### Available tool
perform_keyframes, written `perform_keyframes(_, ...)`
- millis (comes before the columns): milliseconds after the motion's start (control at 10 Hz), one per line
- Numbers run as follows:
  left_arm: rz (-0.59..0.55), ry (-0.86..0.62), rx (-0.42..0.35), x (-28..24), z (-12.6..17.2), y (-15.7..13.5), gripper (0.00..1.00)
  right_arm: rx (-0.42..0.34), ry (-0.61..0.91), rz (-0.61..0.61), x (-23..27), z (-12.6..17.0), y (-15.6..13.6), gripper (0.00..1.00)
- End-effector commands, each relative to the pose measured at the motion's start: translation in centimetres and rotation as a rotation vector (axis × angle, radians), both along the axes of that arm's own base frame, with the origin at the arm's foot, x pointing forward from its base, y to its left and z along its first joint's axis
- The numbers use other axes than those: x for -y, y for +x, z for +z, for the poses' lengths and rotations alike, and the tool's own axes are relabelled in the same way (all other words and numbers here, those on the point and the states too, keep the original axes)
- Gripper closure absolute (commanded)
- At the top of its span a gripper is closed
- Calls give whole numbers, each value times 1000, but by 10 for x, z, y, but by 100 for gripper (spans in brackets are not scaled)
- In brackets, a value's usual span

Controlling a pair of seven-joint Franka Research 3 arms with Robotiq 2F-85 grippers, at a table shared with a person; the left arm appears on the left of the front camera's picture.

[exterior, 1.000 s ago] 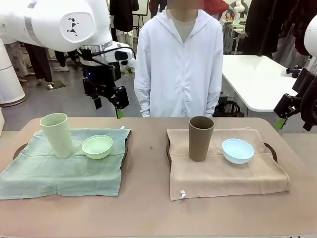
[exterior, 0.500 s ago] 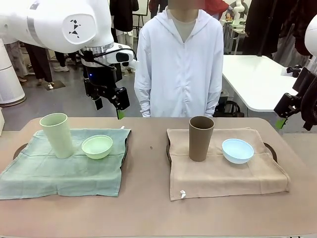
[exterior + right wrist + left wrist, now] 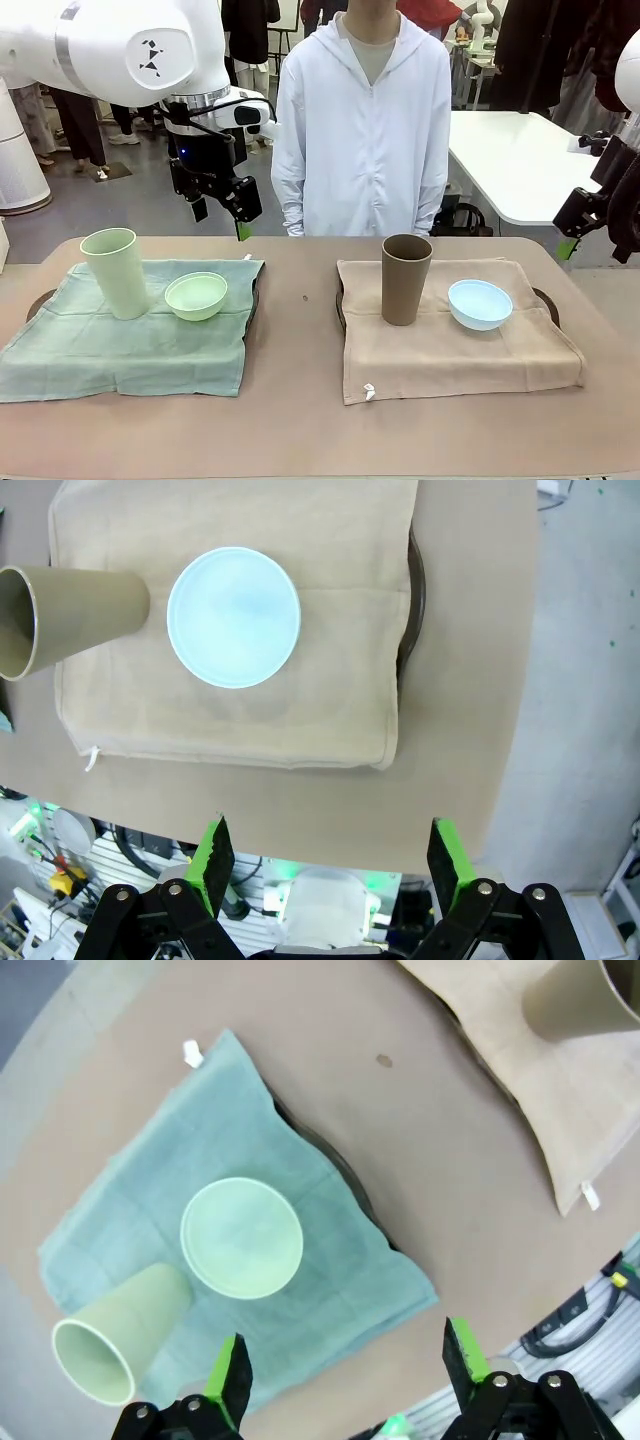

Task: Set up a tray with a mat and arrange the tableware.
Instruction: Place the Picnic Bowl and Reusable plastic cup back onto the Handle tray in front of the human's position.

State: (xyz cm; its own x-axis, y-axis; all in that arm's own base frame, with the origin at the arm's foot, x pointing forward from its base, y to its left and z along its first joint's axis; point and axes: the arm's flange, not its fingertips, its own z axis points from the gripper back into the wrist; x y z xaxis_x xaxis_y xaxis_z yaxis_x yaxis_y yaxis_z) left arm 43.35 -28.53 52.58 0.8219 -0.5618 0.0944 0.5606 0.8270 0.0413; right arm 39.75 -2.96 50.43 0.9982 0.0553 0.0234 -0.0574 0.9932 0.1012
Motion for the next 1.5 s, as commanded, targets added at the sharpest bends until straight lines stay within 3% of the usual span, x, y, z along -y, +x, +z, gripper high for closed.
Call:
perform_keyframes(0,0,0,0,0,0,0,0,0,0,0,0,0,0,0)
perform_keyframes(100,19,-67,-84,-35,-4,1,0,-8,71,-61,25,-1,-17,0)
perform_keyframes(300,105,-182,-140,-117,-3,-16,0,-10,75,-176,72,-3,-56,0)
perform_keyframes(500,162,-276,-178,-173,-3,-35,0,-40,108,-218,103,-12,-83,0)
perform_keyframes(700,253,-400,-114,-234,11,-56,0,-65,257,-270,142,-20,-99,0)
perform_keyframes(900,318,-619,-37,-296,11,-64,0,-74,483,-298,191,-24,-102,0)
perform_keyframes(1100,344,-801,-37,-339,1,-61,0,-110,594,-321,226,-33,-94,0)
perform_keyframes(1400,384,-945,-116,-385,-18,-58,0,-111,700,-341,253,-42,-101,0)
